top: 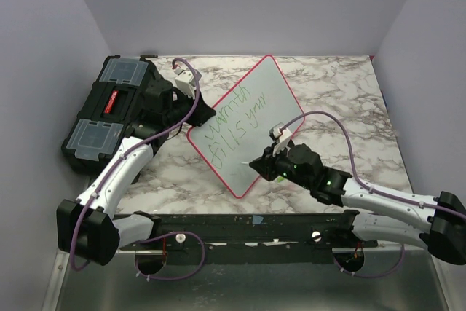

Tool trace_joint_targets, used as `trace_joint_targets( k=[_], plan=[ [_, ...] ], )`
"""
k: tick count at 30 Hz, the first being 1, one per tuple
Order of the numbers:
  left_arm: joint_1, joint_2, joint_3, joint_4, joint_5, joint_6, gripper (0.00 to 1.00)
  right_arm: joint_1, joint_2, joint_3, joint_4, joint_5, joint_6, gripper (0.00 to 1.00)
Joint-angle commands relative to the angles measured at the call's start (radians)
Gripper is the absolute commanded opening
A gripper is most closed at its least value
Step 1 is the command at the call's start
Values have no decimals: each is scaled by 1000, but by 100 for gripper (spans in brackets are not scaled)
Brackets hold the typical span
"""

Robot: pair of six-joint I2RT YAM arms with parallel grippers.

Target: Write a sentence on the whiteboard

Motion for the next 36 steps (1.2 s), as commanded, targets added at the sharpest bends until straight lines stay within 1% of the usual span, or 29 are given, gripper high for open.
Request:
trace_joint_targets(
  k=[1, 8, 12, 25, 36],
  plan=[
    [-4, -36, -8, 36, -22, 51, 0, 51, -26, -26, 34, 138, -3, 1],
    [-4, -43, -13, 31, -34, 56, 0, 136, 29, -24, 46, 248, -22, 1],
    [-4, -49, -18, 29, -38, 56, 0, 141, 42, -20, 57, 278, -31, 1],
    [-4, -70, -31, 27, -43, 56, 0, 144, 139, 15, 102, 276, -46, 1],
    [-4, -75, -38, 36, -40, 52, 0, 144, 168, 46, 112, 248, -56, 1]
  ],
)
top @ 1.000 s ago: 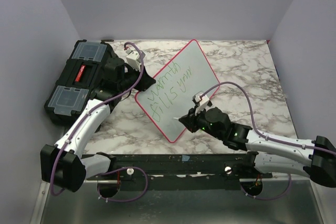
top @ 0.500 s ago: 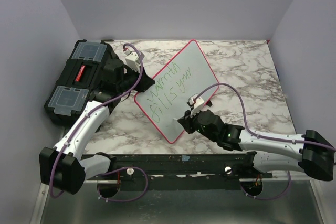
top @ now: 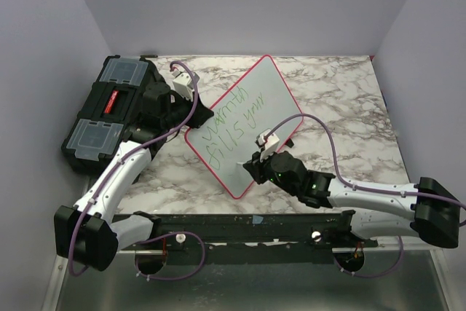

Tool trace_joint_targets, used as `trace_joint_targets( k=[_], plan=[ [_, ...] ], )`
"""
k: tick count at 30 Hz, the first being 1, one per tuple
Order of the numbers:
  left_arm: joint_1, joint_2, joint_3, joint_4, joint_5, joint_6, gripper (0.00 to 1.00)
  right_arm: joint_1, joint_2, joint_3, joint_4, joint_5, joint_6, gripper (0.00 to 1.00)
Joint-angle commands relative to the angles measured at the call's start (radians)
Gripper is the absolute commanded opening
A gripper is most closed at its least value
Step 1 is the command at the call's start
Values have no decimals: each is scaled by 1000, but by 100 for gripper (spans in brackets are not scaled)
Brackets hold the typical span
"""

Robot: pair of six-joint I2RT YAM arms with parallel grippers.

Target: Write a sentence on the whiteboard

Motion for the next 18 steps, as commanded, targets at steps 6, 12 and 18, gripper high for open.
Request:
trace_joint_targets(
  k=[6, 12, 18],
  plan=[
    [-5, -29, -12, 37, -28, 32, 0, 9, 36, 22, 39, -36, -13, 1],
    [-5, -28, -10, 39, -28, 31, 0, 22, 30, 9, 28, -60, -8, 1],
    [-5, -29, -9, 39, -29, 30, 0, 35, 7, -21, 10, -64, 15, 1]
  ],
)
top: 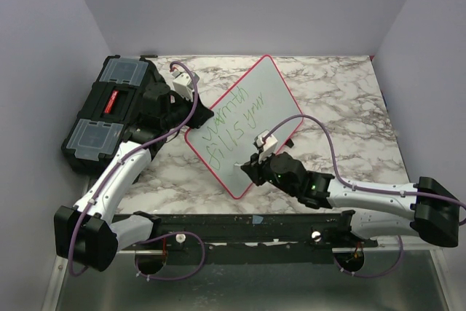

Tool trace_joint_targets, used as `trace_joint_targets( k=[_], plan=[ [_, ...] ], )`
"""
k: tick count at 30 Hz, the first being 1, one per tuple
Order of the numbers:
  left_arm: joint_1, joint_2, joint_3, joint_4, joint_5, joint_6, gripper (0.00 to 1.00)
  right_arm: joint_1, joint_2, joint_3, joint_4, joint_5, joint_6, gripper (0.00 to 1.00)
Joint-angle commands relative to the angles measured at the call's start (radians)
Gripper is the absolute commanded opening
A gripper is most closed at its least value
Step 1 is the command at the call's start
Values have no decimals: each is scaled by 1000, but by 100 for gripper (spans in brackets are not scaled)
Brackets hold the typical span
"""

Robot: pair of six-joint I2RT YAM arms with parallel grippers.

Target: Write a sentence on the whiteboard

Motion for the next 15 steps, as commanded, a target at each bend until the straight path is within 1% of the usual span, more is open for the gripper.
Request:
trace_joint_targets(
  k=[1, 10, 15],
  plan=[
    [-5, -26, -3, 31, -26, 30, 0, 17, -3, -32, -9, -36, 25, 1],
    [-5, -32, -4, 29, -28, 29, 0, 19, -29, -78, -46, -24, 57, 1],
    [-5, -31, -6, 31, -28, 27, 0, 19, -53, -105, -65, 15, 83, 1]
  ],
)
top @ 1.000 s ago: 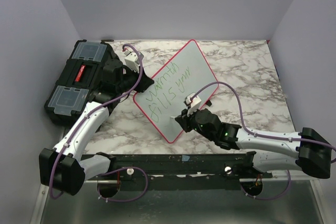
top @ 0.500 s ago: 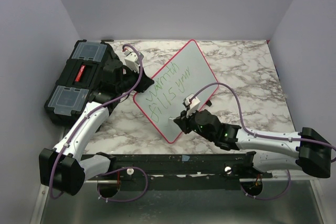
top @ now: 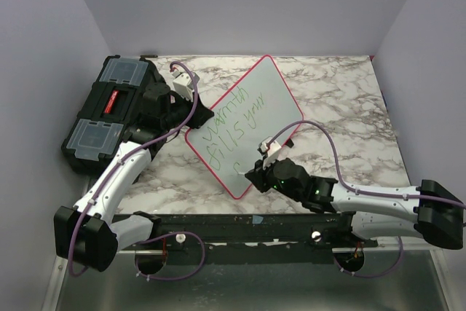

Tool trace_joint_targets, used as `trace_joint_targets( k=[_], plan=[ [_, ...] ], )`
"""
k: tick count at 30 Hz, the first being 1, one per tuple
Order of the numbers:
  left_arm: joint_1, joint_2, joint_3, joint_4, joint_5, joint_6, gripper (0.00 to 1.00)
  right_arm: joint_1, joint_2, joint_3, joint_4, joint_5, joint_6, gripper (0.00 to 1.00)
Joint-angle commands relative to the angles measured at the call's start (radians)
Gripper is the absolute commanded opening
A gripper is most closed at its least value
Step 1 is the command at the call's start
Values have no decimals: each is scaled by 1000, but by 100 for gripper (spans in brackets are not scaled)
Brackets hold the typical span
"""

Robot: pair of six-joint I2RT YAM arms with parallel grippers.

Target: Write a sentence on the whiteboard

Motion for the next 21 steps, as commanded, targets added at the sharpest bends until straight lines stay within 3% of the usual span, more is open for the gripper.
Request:
trace_joint_targets(
  k=[1, 9, 21],
  plan=[
    [-5, -28, -6, 32, -26, 28, 0, 7, -16, -36, -57, 40, 34, 1],
    [-5, -23, -4, 35, -25, 28, 0, 7, 5, 12, -80, 143, 27, 1],
    [-5, -21, -2, 32, -21, 30, 0, 7, 74, 108, -55, 175, -31, 1]
  ],
)
